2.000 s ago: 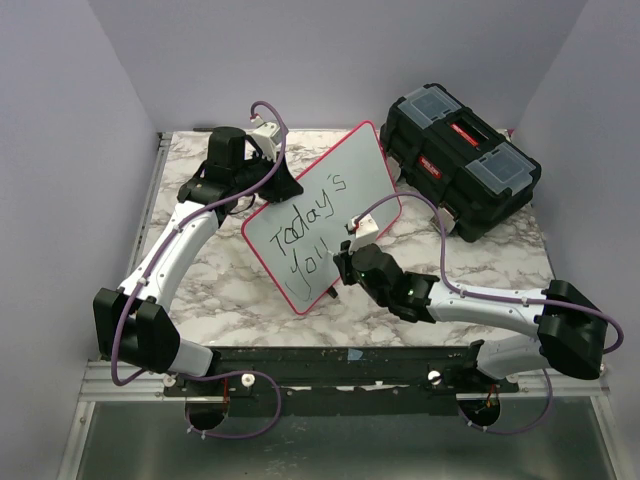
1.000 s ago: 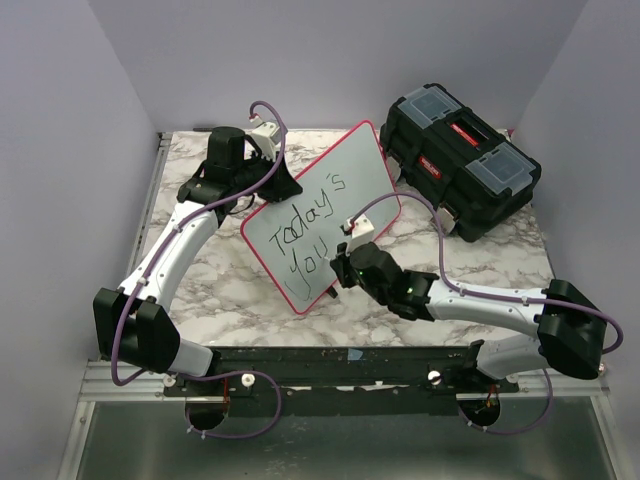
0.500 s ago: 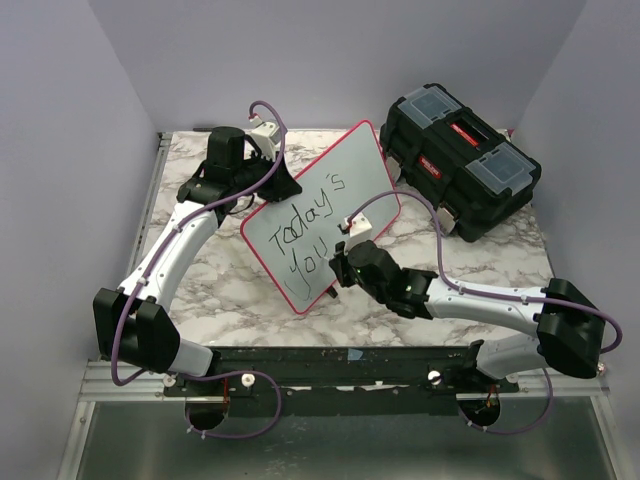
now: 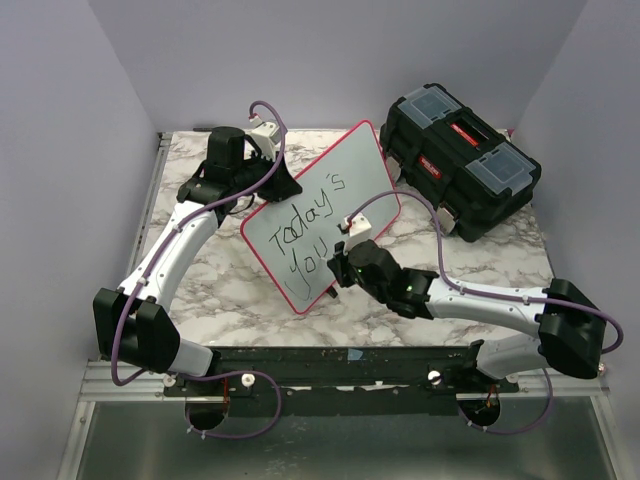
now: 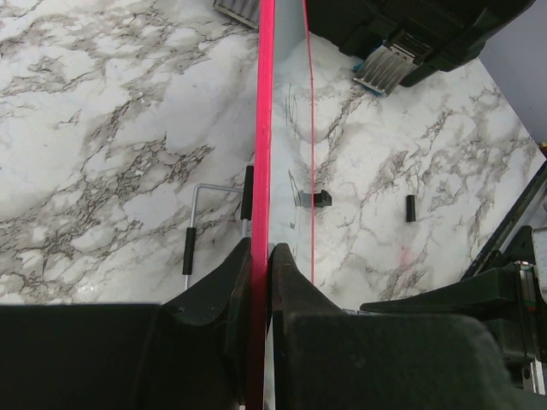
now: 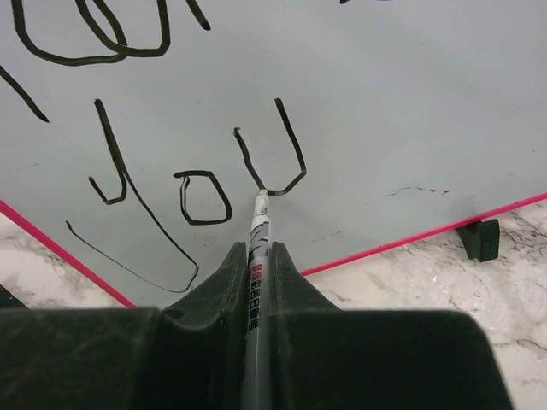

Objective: Write a sentence on the whiteboard

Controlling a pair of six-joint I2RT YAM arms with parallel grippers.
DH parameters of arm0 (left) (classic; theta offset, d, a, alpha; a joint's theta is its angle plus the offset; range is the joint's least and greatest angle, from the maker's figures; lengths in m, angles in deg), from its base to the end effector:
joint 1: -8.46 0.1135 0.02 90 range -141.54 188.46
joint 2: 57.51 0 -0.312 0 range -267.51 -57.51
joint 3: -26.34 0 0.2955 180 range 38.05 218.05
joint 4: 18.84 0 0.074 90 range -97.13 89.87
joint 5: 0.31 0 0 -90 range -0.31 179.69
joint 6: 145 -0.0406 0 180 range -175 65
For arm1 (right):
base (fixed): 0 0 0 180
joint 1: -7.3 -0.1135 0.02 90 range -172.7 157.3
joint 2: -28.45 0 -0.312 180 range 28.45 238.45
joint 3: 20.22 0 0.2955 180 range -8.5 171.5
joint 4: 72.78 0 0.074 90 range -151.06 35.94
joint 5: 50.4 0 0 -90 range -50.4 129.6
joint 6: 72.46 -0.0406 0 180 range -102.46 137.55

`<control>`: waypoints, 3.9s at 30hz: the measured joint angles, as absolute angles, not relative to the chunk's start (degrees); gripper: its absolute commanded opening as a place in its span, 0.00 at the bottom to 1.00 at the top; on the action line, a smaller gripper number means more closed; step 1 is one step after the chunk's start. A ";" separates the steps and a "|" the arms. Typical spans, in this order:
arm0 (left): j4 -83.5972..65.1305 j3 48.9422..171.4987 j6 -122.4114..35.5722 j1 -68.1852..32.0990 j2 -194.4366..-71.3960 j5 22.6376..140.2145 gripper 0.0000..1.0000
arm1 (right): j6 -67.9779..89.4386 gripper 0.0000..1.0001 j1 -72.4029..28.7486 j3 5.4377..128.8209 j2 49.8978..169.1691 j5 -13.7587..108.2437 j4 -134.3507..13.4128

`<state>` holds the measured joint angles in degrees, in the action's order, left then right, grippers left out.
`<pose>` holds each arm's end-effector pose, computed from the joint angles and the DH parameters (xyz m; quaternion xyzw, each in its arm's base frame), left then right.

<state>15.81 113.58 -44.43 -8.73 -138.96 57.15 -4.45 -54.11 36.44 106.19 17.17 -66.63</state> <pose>0.3397 -0.1280 0.3996 0.1900 0.8169 -0.3513 0.4161 0.1709 0.2812 0.2611 -0.1871 0.8225 0.2159 0.4919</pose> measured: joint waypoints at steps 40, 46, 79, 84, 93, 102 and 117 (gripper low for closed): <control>15.77 113.58 -44.19 -8.93 -138.96 57.11 0.00 | -2.90 0.01 -48.86 33.60 99.32 14.83 -72.22; 15.77 113.58 -44.19 -8.93 -138.96 57.11 0.00 | -2.31 0.01 -48.84 34.37 101.88 15.15 -73.01; 15.66 113.60 -44.21 -8.84 -139.18 57.52 0.00 | -4.98 0.01 -48.12 29.73 104.39 14.63 -75.30; 15.66 113.60 -44.21 -8.84 -139.18 57.52 0.00 | -5.66 0.01 -48.12 29.03 104.39 14.65 -74.69; 15.66 113.60 -44.19 -8.84 -139.18 57.55 0.00 | -5.98 0.01 -48.10 29.12 104.39 14.65 -74.60; 15.63 113.60 -44.21 -8.84 -139.18 57.57 0.00 | -5.42 0.01 -48.10 31.11 104.81 14.65 -72.24; 15.66 113.60 -44.23 -8.84 -139.18 57.66 0.00 | -3.47 0.01 -48.07 35.53 105.84 14.37 -70.39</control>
<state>15.66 113.60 -44.23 -8.84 -139.18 57.66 -3.47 -48.07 35.53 105.84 14.37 -70.39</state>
